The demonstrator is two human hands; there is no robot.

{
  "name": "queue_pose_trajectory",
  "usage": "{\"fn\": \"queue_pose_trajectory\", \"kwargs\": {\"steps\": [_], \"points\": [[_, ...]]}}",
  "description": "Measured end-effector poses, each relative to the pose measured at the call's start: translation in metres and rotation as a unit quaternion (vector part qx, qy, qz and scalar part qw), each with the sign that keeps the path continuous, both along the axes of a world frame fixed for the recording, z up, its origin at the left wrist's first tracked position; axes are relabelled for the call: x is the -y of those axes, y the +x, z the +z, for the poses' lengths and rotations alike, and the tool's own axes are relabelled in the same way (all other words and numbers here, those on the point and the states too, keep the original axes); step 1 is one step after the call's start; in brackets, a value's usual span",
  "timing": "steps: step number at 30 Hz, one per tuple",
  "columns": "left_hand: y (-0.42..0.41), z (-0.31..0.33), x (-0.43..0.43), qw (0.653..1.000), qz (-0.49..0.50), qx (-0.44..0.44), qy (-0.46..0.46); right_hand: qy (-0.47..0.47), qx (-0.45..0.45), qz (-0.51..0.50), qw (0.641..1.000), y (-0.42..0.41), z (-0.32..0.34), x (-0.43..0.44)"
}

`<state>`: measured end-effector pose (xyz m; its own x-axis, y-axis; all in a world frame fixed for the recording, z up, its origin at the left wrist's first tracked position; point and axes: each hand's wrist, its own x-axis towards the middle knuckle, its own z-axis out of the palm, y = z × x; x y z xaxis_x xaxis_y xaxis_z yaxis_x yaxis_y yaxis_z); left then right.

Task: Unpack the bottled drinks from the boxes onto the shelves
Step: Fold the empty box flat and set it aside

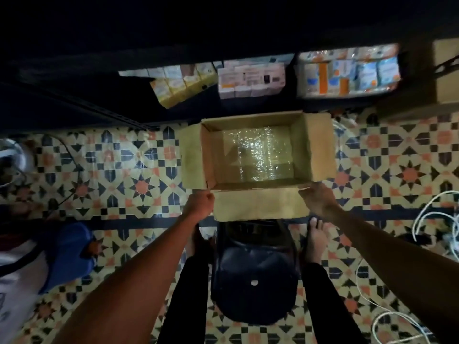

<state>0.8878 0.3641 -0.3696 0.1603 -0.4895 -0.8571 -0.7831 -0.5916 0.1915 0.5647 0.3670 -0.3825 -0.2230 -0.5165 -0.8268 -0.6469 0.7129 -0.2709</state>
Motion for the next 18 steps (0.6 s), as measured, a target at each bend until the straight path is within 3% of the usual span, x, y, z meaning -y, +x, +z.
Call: {"fn": "queue_pose_trajectory", "kwargs": {"steps": [3,5,8,10,12,13,14,16,18], "points": [[0.002,-0.034,0.008,0.989,0.141,0.022,0.039,0.012,-0.039,-0.089,0.995,-0.013,-0.037,0.006],[0.001,-0.053,0.012,0.962,0.269,0.020,0.051,0.033,-0.042,-0.156,0.986,-0.032,-0.073,0.002],[0.000,-0.067,0.014,0.888,0.453,-0.052,0.060,0.073,-0.005,-0.240,0.968,-0.061,-0.129,-0.012],[0.004,-0.070,0.013,0.827,0.552,-0.097,0.040,0.071,0.024,-0.280,0.957,-0.051,-0.113,-0.004],[0.012,-0.077,0.004,0.780,0.619,-0.091,0.011,0.046,0.112,-0.377,0.918,-0.046,-0.100,0.005],[0.014,-0.081,-0.003,0.804,0.591,-0.062,-0.002,0.036,0.121,-0.411,0.903,-0.047,-0.099,0.006],[0.014,-0.083,-0.009,0.865,0.501,-0.021,-0.015,0.035,0.143,-0.470,0.870,-0.050,-0.101,0.006],[0.012,-0.084,-0.023,0.975,0.215,0.007,-0.063,0.044,0.133,-0.498,0.856,-0.048,-0.102,0.002],[0.012,-0.078,-0.030,0.992,-0.039,-0.007,-0.117,0.054,0.152,-0.518,0.840,-0.045,-0.094,0.004]]}}
